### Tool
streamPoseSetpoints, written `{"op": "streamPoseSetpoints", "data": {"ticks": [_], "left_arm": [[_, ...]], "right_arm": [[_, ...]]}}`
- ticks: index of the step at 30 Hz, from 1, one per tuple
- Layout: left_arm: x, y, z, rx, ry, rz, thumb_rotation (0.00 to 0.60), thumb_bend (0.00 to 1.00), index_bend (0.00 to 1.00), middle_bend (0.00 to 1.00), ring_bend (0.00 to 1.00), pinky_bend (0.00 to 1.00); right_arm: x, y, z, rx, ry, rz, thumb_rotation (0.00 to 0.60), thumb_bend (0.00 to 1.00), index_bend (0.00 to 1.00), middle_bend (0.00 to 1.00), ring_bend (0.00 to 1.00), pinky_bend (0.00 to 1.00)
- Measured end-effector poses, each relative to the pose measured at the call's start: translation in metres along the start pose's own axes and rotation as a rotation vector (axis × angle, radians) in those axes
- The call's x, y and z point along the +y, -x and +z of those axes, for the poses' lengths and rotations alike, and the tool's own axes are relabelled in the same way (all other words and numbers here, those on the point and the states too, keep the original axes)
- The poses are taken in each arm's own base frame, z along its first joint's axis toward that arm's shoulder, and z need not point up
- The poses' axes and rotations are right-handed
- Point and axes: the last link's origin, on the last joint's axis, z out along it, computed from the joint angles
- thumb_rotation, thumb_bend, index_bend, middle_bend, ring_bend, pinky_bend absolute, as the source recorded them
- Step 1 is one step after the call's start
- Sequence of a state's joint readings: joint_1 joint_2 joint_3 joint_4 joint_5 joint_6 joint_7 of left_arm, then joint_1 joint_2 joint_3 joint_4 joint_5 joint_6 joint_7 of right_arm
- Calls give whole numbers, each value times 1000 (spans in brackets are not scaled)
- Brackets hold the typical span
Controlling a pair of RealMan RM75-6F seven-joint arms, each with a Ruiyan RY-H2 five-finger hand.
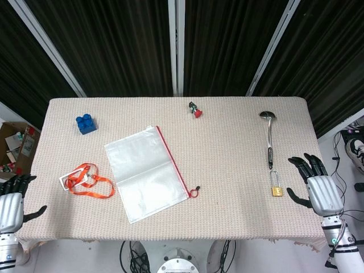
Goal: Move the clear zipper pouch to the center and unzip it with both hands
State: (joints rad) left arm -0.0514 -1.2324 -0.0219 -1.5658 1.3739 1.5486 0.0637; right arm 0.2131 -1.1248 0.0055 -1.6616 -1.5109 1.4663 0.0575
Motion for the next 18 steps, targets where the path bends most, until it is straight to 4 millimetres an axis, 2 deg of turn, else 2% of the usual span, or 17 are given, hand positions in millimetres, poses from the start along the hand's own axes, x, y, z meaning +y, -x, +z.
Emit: {"op": "streamPoseSetpoints", "data": {"ticks": [7,11,14,18], "left_arm": [[3,3,2,-19,9,-7,600,94,224,168,103,151],[5,3,3,-14,18,-16,600,94,224,168,103,151],[8,2,3,-9,30,-27,600,94,224,168,103,151],[11,1,2,-8,43,-41,600,94,225,168,103,151]], "right_arm": [[-9,5,12,-29,-37,-17,600,214,169,153,0,79],[-23,12,27,-73,-104,-40,600,214,182,161,1,96],[-40,21,46,-123,-178,-65,600,214,186,164,1,103],[-76,40,80,-205,-315,-125,600,214,199,165,1,103]]}}
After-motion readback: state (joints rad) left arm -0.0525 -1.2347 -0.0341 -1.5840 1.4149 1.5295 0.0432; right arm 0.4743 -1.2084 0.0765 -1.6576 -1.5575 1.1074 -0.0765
